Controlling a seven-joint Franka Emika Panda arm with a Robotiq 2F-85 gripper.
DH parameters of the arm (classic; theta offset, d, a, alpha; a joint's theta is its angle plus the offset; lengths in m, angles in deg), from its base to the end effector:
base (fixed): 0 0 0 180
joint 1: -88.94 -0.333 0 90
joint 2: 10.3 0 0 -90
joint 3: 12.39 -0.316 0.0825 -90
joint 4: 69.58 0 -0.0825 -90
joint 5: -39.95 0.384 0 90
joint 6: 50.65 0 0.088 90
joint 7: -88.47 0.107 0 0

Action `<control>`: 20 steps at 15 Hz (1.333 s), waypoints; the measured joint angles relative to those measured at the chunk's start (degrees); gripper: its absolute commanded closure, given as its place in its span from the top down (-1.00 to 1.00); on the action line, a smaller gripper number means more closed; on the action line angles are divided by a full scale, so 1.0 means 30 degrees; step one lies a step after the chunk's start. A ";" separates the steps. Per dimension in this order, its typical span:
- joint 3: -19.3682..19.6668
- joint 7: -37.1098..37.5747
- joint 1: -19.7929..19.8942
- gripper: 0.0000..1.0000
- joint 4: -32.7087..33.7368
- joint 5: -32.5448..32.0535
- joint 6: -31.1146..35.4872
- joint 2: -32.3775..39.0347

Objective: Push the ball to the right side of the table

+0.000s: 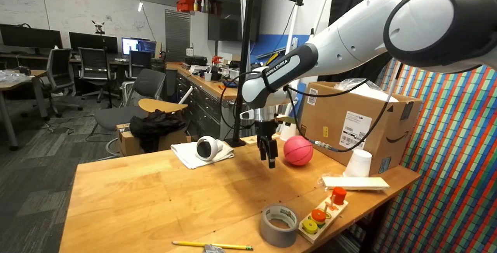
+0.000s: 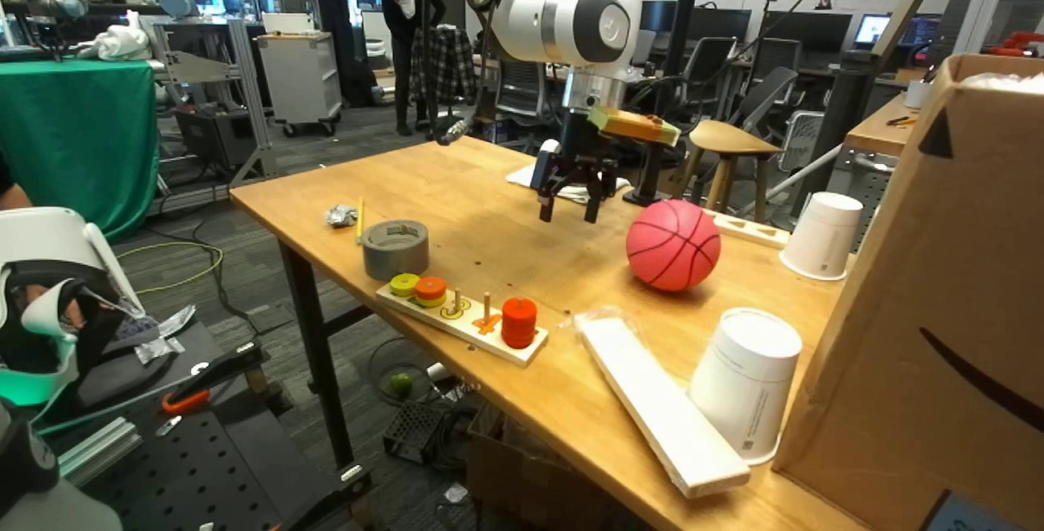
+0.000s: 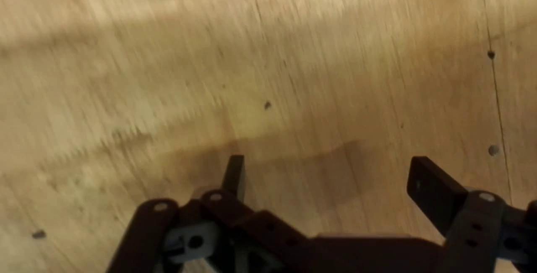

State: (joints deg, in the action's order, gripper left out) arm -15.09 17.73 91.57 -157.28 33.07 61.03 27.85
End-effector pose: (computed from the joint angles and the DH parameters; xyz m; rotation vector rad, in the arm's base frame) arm 0.6790 -0.0115 0.2478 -2.4300 -1.8237 0.3730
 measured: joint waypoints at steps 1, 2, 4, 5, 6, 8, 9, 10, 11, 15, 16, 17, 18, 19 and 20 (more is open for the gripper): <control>0.0361 0.0072 0.0076 1.00 -0.0029 -0.0612 0.0069 0.0058; 0.0747 0.0179 0.0202 1.00 -0.0110 -0.1205 0.0115 0.0076; 0.1534 0.0454 0.0577 1.00 -0.0369 -0.2385 0.0319 0.0052; 0.1932 0.0650 0.0796 1.00 -0.0574 -0.3007 0.0493 0.0019; 0.2384 0.0760 0.1045 1.00 -0.0669 -0.3730 0.0506 -0.0074; 0.3291 0.0835 0.1542 1.00 -0.0715 -0.5087 0.0496 -0.0752; 0.3643 0.0843 0.1813 1.00 -0.0794 -0.5682 0.0530 -0.1309; 0.3934 0.0864 0.2073 1.00 -0.0949 -0.6189 0.0651 -0.1978; 0.4138 0.0880 0.2301 1.00 -0.1147 -0.6559 0.0803 -0.2714; 0.4149 0.1513 0.2566 1.00 -0.2785 -0.6909 0.1549 -0.6046; 0.3978 0.1802 0.2492 1.00 -0.3348 -0.6897 0.1740 -0.6867; 0.3755 0.2181 0.2369 1.00 -0.3931 -0.6756 0.1898 -0.7651; 0.3476 0.2682 0.2218 1.00 -0.4493 -0.6240 0.1908 -0.8398; 0.3233 0.3080 0.2066 1.00 -0.4993 -0.5905 0.1903 -0.9035; 0.3087 0.3355 0.1921 1.00 -0.5375 -0.5753 0.1898 -0.9492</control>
State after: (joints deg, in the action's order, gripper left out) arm -5.83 27.80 97.33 -173.41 15.81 66.72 -0.62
